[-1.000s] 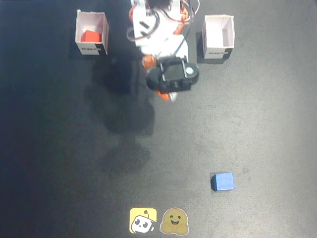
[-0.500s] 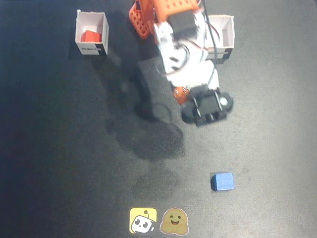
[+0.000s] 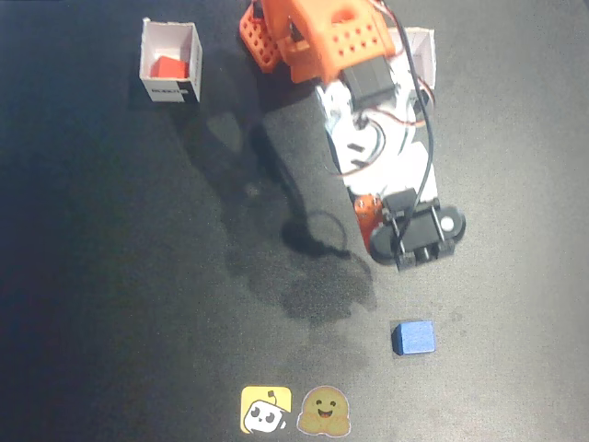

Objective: Put the red cube in the right box and the blue cube in the left box.

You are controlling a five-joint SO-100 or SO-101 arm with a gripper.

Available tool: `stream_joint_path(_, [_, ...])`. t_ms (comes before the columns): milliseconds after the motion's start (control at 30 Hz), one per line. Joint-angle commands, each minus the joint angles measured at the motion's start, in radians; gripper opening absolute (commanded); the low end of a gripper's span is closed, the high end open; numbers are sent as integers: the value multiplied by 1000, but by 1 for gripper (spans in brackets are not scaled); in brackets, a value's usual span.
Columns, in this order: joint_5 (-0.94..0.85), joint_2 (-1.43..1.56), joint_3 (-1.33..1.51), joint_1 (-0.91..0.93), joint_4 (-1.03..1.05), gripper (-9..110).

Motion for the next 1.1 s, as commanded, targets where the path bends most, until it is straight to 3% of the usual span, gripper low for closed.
stream_joint_path(0, [21, -25, -74, -9, -32, 13])
stream_joint_path(1067, [207, -535, -505, -28, -35, 19])
